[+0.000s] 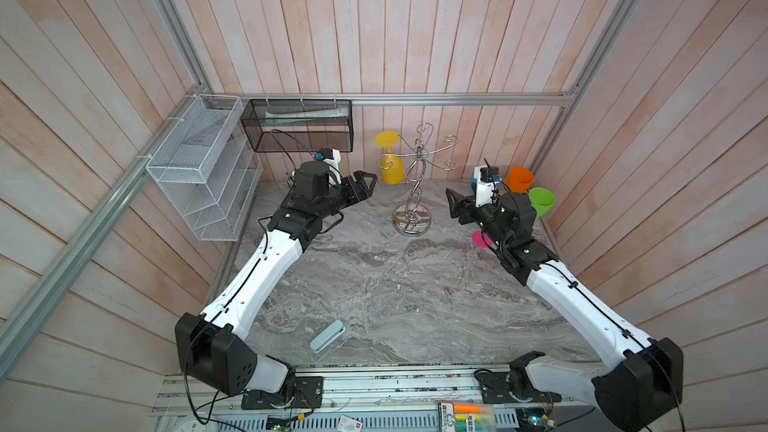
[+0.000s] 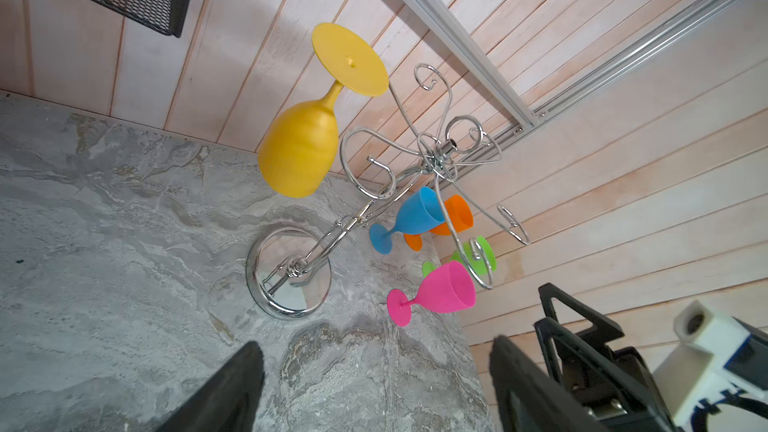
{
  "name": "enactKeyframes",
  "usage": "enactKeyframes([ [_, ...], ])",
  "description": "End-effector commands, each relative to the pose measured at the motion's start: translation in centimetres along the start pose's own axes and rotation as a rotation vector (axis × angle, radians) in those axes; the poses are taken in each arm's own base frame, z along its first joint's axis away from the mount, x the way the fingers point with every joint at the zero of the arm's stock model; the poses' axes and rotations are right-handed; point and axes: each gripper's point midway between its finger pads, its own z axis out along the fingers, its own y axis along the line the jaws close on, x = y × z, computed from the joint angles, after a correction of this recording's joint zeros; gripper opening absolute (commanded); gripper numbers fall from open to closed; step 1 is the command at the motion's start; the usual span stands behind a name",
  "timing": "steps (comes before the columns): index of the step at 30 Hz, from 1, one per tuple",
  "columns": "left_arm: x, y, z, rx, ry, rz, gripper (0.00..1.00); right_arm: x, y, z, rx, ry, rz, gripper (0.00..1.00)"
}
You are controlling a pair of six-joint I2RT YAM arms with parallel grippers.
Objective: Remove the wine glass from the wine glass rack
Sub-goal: 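Open and raise the right gripper while the left arm rises toward the rack, then reach the left gripper up to the yellow glass foot on the rack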
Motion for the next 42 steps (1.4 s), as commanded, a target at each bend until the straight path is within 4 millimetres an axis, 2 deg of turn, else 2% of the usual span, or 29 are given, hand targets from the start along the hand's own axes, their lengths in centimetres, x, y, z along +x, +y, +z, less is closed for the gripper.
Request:
enactKeyframes([
  [1, -2.1, -2.2, -0.1, 0.084, -0.04, -0.02, 0.87, -3.0, 1.3, 1.0, -0.058, -0.129, -0.064, 0.78],
  [8, -2.9, -2.1, 0.6, 0.081, -0.046, -0.025, 0.86, -3.6, 1.1, 3.7, -0.084, -0.133, -0.084, 0.78],
  [13, -3.3, -1.8, 0.8, 0.076, -0.048, -0.034, 0.86, -4.3, 0.0, 4.1, -0.109, -0.162, -0.062, 0.78],
  [18, -3.6, -2.0, 1.0, 0.079, -0.043, -0.03, 0.86, -4.6, -3.3, 5.4, -0.067, -0.161, -0.03, 0.78],
  [24, -4.3, -1.7, 1.2, 0.067, -0.048, -0.044, 0.86, -6.1, -7.3, 5.4, -0.006, -0.199, -0.011, 0.78],
  [26, -4.4, -1.7, 1.5, 0.069, -0.046, -0.055, 0.86, -6.2, -7.9, 5.3, 0.005, -0.202, -0.014, 0.78],
  [30, -4.8, -0.8, 2.4, 0.059, -0.045, -0.089, 0.83, -7.3, -7.0, 3.1, -0.017, -0.256, -0.008, 0.77],
  [33, -5.2, -0.4, 3.2, 0.077, -0.049, -0.127, 0.77, -7.8, -5.6, 1.4, -0.067, -0.3, 0.006, 0.77],
  [42, -6.7, 0.3, 7.6, 0.144, -0.082, -0.229, 0.56, -7.8, 0.7, -1.6, -0.226, -0.359, -0.026, 0.7],
])
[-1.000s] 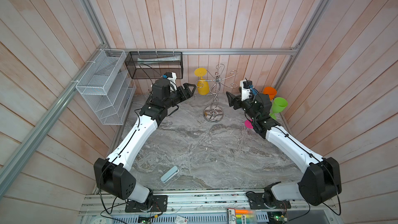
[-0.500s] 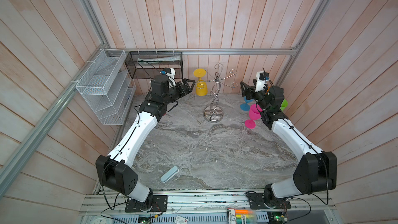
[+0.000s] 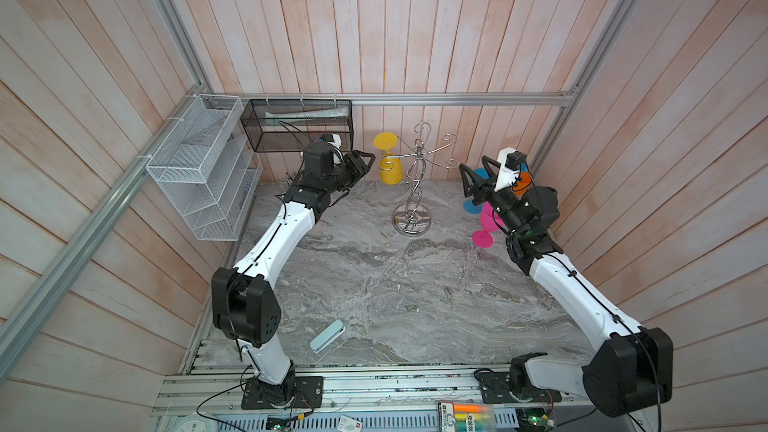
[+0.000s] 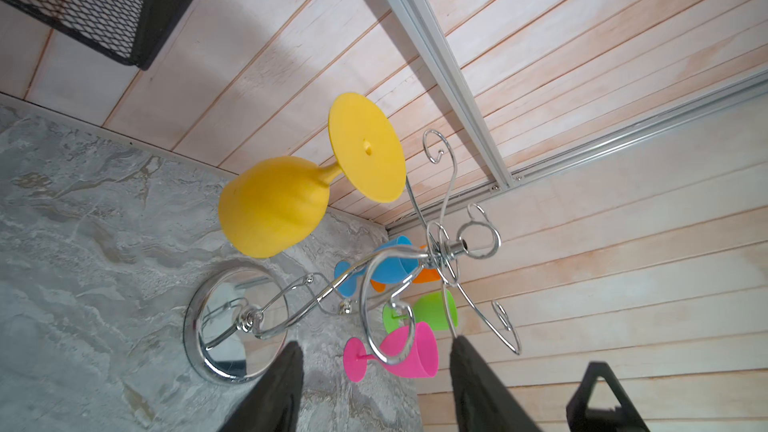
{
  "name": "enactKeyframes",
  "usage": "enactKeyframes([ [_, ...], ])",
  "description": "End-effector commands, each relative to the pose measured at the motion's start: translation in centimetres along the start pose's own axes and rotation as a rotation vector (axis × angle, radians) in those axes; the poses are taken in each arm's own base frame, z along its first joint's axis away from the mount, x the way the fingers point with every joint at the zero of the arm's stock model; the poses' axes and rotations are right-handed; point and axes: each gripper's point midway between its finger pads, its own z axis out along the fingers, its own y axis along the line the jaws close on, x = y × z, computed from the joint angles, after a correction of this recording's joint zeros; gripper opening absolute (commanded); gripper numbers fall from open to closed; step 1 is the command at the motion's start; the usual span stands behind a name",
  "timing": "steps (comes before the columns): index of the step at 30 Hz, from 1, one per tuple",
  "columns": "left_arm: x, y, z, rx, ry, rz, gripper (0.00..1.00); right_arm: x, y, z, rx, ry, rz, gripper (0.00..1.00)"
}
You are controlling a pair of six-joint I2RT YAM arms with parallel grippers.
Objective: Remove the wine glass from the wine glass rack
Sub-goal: 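Reach the left gripper up to the yellow glass foot on the rack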
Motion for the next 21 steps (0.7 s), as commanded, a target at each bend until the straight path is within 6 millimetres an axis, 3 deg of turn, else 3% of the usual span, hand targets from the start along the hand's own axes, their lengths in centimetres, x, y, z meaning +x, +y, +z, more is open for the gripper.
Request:
enactKeyframes([
  [1, -2.1, -2.0, 1.1, 0.089, -0.051, -0.019, 0.54, -0.8, 2.4, -0.7, -0.073, -0.04, -0.018, 0.7],
  [6, -3.4, -1.4, 4.1, 0.104, -0.077, -0.029, 0.51, -0.6, 4.2, -2.6, -0.129, -0.052, -0.005, 0.68],
  [14, -4.8, 0.6, 6.7, 0.09, -0.134, -0.057, 0.5, -2.2, 5.9, -4.8, -0.181, -0.092, -0.019, 0.68],
  [21, -5.7, 1.2, 7.7, 0.116, -0.168, -0.068, 0.48, -1.8, 7.2, -4.4, -0.229, -0.076, -0.015, 0.68],
])
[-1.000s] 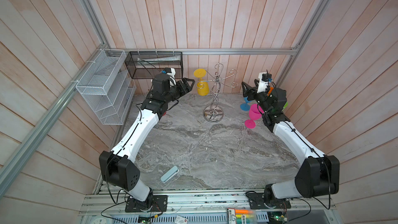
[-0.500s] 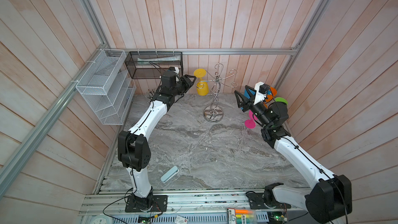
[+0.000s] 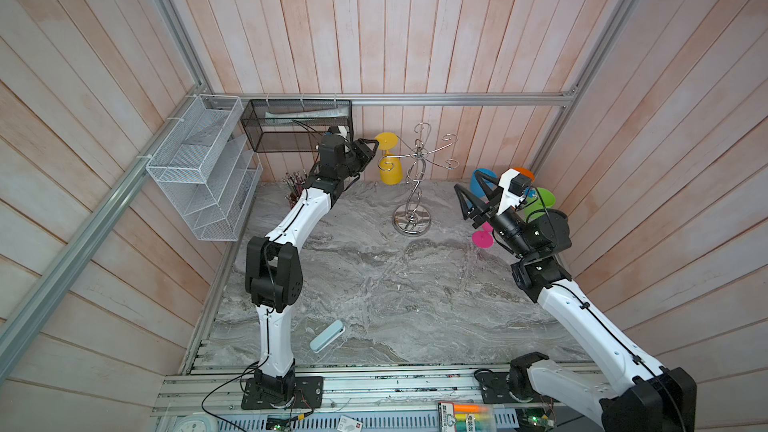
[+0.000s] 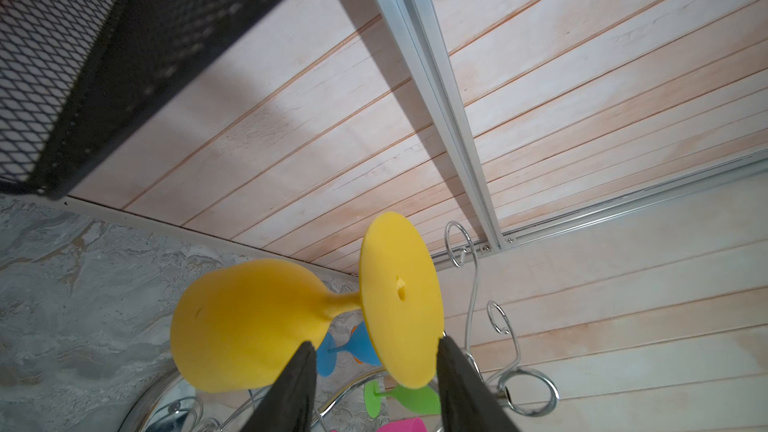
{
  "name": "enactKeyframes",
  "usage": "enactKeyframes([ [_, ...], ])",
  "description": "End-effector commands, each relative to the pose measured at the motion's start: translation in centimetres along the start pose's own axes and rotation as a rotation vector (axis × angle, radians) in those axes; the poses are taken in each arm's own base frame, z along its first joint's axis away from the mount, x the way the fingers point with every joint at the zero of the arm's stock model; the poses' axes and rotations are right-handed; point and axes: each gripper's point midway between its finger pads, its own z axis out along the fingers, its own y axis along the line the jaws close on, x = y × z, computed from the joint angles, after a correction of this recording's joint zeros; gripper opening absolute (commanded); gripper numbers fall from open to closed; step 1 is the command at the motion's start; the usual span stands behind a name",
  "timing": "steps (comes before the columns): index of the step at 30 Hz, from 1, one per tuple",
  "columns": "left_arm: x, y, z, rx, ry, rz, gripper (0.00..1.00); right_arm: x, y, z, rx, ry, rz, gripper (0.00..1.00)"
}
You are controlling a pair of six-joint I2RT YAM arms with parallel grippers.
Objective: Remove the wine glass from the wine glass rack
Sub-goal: 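Reach the left gripper up to the yellow glass foot on the rack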
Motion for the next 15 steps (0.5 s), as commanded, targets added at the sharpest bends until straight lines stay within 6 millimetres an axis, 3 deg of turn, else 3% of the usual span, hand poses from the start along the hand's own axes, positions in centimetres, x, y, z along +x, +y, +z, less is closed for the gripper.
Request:
enactKeyframes([
  [1, -1.9, -1.3, 0.5, 0.066, -0.06, 0.003, 0.47, 0.6, 1.0, 0.6, -0.042, 0.018, 0.002, 0.68],
  [12, -1.7, -0.9, 2.4, 0.128, -0.03, -0.043, 0.34, 0.7, 2.4, 1.0, -0.077, 0.015, 0.006, 0.68],
  [15, -1.8, -0.9, 2.4, 0.128, -0.029, -0.046, 0.25, 1.0, 2.4, 1.3, -0.08, 0.022, 0.012, 0.67],
])
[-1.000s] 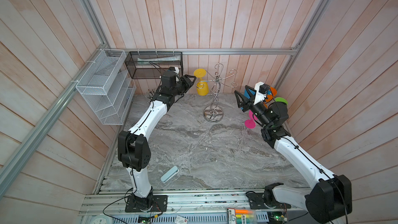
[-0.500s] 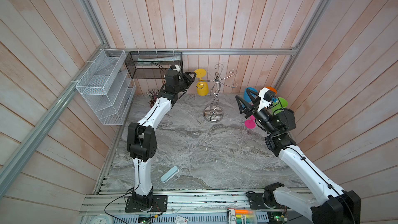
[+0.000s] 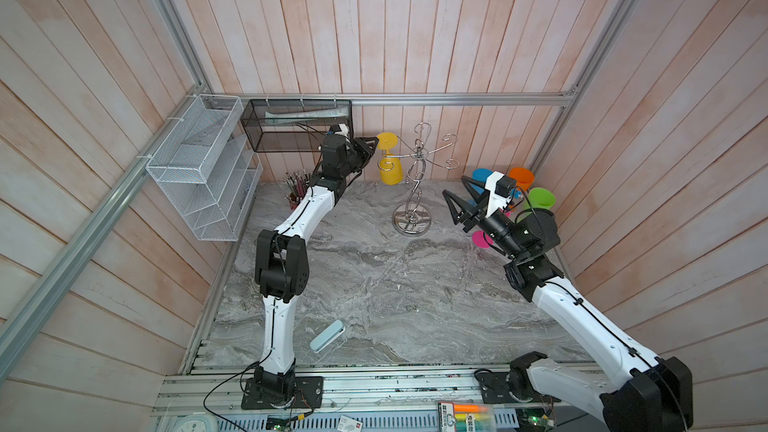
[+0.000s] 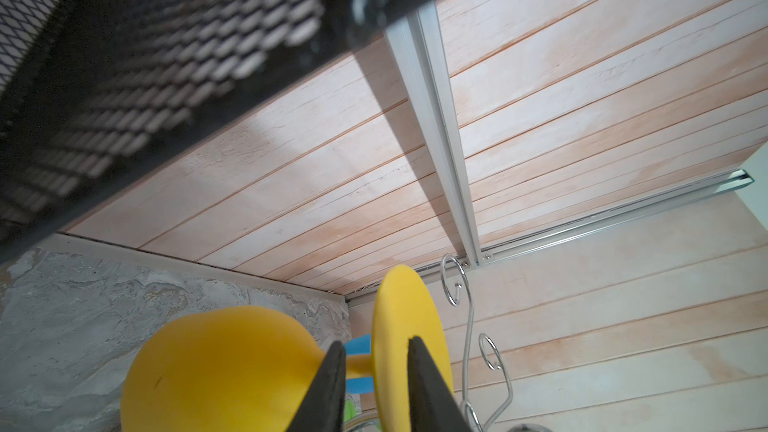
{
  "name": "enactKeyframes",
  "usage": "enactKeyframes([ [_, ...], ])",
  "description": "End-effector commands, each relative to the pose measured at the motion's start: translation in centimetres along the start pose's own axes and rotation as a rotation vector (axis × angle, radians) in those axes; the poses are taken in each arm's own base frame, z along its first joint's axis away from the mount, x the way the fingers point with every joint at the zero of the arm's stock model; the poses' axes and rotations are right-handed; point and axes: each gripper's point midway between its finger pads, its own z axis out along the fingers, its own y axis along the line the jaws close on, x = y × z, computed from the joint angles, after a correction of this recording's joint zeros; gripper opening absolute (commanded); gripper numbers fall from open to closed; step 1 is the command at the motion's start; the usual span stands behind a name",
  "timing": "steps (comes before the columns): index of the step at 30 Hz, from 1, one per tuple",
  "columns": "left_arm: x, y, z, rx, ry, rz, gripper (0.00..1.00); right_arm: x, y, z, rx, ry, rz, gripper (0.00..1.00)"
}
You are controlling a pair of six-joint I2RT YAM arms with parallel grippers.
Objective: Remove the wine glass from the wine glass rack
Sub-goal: 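Reach the left gripper up to the yellow glass foot on the rack, then close the left gripper on the yellow glass foot and slide it off the hook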
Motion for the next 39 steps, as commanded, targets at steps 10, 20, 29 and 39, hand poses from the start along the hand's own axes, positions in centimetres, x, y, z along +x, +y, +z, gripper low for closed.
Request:
enactKeyframes([
  [10, -0.7, -2.7, -0.8, 0.078, -0.004, 0.019, 0.0, 0.1, 0.1, 1.0, -0.015, 0.0, -0.006, 0.66],
  [20, -1.0, -4.1, -2.5, 0.088, -0.022, 0.015, 0.0, 0.5, 0.0, 1.5, -0.016, 0.015, 0.007, 0.66],
  [29, -0.7, -3.9, -4.7, 0.08, -0.072, -0.035, 0.0, 0.5, -0.1, 1.6, -0.01, 0.02, 0.016, 0.65],
  [39, 0.7, -4.9, -6.7, 0.095, -0.087, -0.065, 0.0, 0.5, -0.1, 1.6, -0.009, 0.023, 0.022, 0.65],
])
